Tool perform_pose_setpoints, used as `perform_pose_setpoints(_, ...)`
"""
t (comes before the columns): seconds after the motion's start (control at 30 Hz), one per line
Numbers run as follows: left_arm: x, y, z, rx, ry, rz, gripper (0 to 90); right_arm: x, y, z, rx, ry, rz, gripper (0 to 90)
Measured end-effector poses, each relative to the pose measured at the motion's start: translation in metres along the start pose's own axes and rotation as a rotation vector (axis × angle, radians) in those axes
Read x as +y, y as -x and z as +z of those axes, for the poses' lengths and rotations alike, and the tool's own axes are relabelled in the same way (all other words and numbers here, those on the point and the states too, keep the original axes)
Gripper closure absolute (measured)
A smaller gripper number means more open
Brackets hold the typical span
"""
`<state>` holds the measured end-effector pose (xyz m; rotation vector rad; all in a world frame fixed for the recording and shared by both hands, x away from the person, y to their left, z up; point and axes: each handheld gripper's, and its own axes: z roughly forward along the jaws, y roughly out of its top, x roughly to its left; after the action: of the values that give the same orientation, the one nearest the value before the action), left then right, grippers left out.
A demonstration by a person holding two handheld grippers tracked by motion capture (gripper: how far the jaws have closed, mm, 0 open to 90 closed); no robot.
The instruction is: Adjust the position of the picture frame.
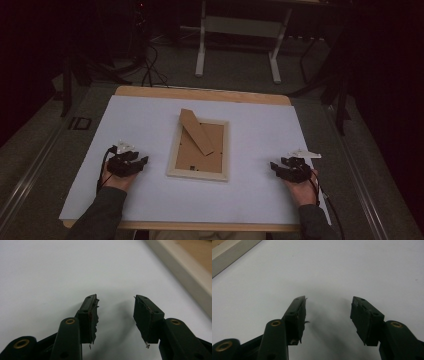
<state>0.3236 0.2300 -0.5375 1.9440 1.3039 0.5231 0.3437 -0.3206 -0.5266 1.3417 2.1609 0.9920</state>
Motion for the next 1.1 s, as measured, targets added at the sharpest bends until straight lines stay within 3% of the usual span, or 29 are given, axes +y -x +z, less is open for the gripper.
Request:
perform_pose_setpoints(0.1,0.002,0.004,-0.001,-0.029,0.013,0.019,55.2,0.000,-0.003,0.000,-0.005,-0.001,-0.017,46.2)
perform_pose_setpoints(0.13,0.003,0.007,-0.002,-0.035,0.012,0.045,55.4,0.000,-0.004,0.000,-0.002,-0.004,-0.020,46.6)
perform_pose_setpoints(0.27,0.003,0.014,0.000,-0.050,-0.004,0.086,57.6,0.001,-0.011,-0.001,-0.008,0.000,-0.048,50.0)
perform_pose_setpoints(0.5,0.008,0.026,-0.003,-0.076,-0.009,0.125,65.6,0.005,-0.025,-0.002,0.017,0.015,-0.085,56.5)
perform_pose_setpoints(0.6,0.010,0.031,-0.004,-0.077,-0.011,0.129,73.1,0.007,-0.032,-0.002,0.023,0.018,-0.102,61.5)
perform_pose_setpoints(0.8,0.013,0.035,-0.008,-0.135,0.001,0.117,90.0,0.011,-0.046,-0.002,0.038,0.033,-0.128,77.6)
perform_pose_setpoints(0.97,0.011,0.038,-0.006,-0.167,0.010,0.107,90.0,0.015,-0.056,-0.001,0.039,0.056,-0.144,87.6)
perform_pose_setpoints(1.1,0.010,0.041,-0.001,-0.168,0.001,0.106,90.0,0.019,-0.060,0.001,0.059,0.060,-0.144,88.8)
